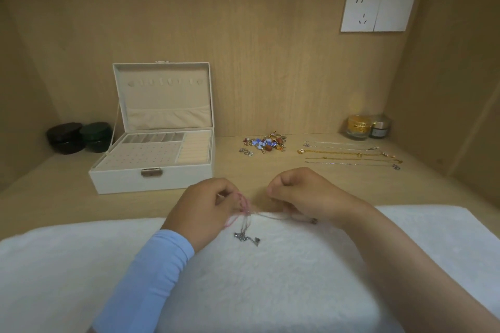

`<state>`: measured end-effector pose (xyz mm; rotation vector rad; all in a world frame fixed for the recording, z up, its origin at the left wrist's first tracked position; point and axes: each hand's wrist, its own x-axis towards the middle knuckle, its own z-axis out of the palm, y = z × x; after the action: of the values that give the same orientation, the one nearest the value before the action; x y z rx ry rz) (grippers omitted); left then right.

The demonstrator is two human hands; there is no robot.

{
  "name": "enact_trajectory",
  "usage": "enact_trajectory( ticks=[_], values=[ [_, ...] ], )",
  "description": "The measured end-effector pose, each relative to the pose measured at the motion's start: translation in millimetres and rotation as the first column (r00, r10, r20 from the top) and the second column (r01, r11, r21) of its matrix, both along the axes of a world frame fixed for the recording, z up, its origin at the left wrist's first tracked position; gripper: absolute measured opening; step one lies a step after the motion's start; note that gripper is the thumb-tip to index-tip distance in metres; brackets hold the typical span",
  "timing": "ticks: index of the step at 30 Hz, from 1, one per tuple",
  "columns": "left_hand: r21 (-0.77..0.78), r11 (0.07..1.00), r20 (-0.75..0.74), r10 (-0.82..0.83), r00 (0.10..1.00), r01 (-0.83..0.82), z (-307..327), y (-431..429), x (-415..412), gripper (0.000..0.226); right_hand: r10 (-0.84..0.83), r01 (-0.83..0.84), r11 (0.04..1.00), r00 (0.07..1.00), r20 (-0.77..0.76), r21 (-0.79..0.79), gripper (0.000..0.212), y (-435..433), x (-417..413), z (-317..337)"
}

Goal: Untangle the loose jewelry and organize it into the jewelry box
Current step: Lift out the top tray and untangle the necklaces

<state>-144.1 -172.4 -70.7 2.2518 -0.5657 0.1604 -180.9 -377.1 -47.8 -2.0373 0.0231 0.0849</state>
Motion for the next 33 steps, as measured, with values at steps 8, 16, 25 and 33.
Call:
enact_trajectory(
  ticks=[8,16,25,33],
  values=[
    [-0.412,0.908,-0.351,-0.08,0.933,-0.077,12.4,-3.2,0.6,0.033,0.016,0.036,0.836,0.996,-0.089,0.547,0.031,-5.3,-2.1,8.9],
    [-0.048,0.995,-0.18,0.08,0.98,-0.09,10.4,0.5,-2.4,0.023,0.085,0.002,0.676,0.993,-0.081,0.737,0.023,-16.0,-2.6,8.5],
    [0.216,0.964,-0.034,0.163,0.986,-0.152,13.5,13.8,-5.3,0.017,0.016,0.085,0.726,0.99,-0.14,0.683,0.021,-17.9,-5.9,11.3],
    [0.475,0.858,0.013,0.214,0.977,-0.195,16.9,29.5,-8.9,0.016,-0.111,0.118,0.956,0.993,-0.041,0.27,0.018,-16.6,-9.5,4.3]
  ],
)
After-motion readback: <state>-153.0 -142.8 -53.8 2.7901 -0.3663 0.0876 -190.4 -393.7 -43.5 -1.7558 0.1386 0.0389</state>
